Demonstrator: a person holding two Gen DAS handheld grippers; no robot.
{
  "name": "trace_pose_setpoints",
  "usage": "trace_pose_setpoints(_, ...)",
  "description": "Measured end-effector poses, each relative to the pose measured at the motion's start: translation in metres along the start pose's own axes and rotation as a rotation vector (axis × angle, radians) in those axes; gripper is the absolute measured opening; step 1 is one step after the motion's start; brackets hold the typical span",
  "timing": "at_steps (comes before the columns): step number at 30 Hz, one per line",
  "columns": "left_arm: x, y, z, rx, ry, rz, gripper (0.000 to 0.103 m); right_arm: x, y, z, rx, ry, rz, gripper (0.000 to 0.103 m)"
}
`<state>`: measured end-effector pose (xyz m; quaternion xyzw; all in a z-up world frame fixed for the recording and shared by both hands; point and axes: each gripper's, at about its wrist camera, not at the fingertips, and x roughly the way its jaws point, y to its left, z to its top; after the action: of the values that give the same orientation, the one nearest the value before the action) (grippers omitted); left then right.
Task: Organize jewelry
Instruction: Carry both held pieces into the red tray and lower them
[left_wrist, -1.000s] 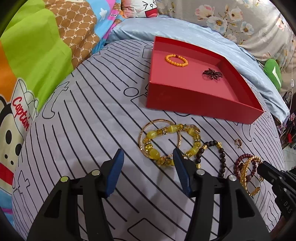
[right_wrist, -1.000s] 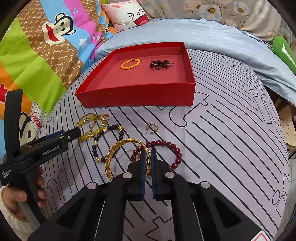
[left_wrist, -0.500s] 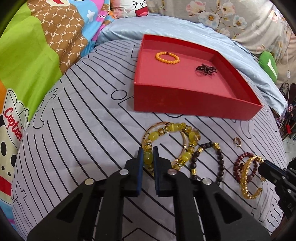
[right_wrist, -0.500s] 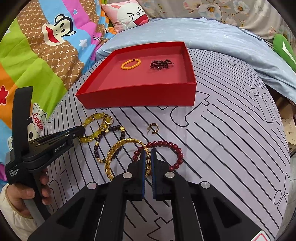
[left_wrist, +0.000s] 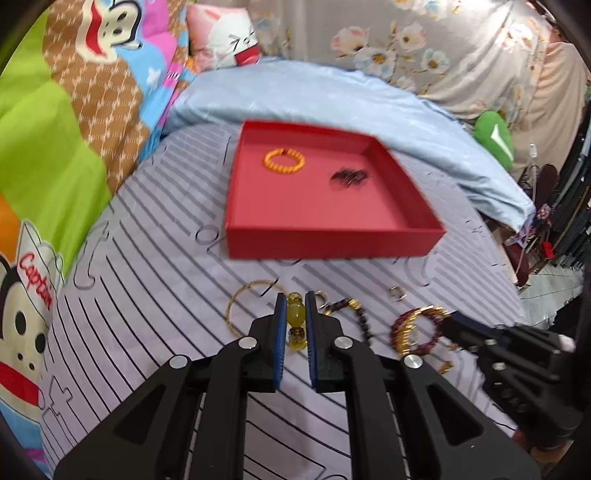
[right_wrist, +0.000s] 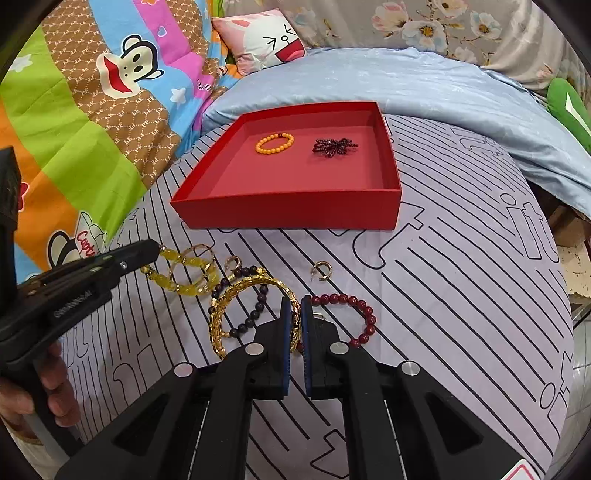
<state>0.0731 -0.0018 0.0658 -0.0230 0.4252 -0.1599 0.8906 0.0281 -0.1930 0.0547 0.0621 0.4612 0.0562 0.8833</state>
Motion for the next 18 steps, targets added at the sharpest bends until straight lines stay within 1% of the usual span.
trace_pose_setpoints(5, -0.017, -0.007, 0.014, 0.025, -0.032, -0.024, 0.009, -0.007, 0.001, 0.005, 0.000, -0.014, 0.012, 0.005)
trace_pose_setpoints(9, -0.024, -0.013, 0.032, 0.044, -0.054, -0.038, 0.009, -0.011, -0.003, 0.016, 0.009, -0.030, 0.020, 0.005)
trace_pose_setpoints(12, -0.027, -0.018, 0.055, 0.066, -0.092, -0.042, 0.009, -0.012, -0.009, 0.035, 0.020, -0.048, 0.032, 0.005)
trace_pose_setpoints(15, -0.024, -0.022, 0.078, 0.084, -0.129, -0.035, 0.009, -0.011, -0.012, 0.061, -0.006, -0.085, -0.002, 0.005)
trace_pose_setpoints(18, -0.011, -0.028, 0.103, 0.101, -0.155, -0.022, 0.009, -0.004, -0.016, 0.087, -0.015, -0.107, -0.016, 0.005)
